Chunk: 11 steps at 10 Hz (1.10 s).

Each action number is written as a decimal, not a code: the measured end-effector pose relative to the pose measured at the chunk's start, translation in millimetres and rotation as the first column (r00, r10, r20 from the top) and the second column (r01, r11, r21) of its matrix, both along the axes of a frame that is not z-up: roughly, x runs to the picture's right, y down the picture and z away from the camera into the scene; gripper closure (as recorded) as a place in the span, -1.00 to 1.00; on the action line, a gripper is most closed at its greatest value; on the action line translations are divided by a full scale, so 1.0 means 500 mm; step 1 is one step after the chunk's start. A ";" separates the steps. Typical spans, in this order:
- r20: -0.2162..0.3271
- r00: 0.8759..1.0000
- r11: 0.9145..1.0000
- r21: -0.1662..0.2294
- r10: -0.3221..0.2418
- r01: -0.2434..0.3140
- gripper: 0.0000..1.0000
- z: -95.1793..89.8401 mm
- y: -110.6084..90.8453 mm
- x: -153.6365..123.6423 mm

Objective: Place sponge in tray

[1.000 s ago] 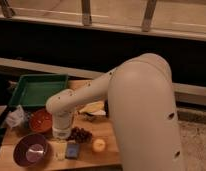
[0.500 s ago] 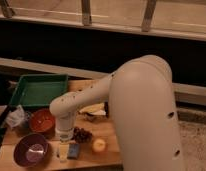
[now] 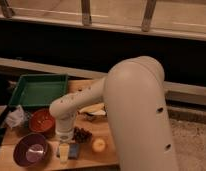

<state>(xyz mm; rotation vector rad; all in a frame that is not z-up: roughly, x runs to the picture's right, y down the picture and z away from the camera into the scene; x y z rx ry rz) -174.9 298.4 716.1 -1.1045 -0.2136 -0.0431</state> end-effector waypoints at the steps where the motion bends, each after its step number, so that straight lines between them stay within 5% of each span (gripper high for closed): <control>1: 0.002 1.000 1.000 0.001 0.006 -0.006 -0.50 0.003 0.003 0.002; 5: -0.016 0.999 0.999 0.019 0.043 -0.043 -0.42 0.022 0.010 0.021; 11: -0.030 0.999 0.998 0.043 0.045 -0.044 0.80 0.035 0.031 0.020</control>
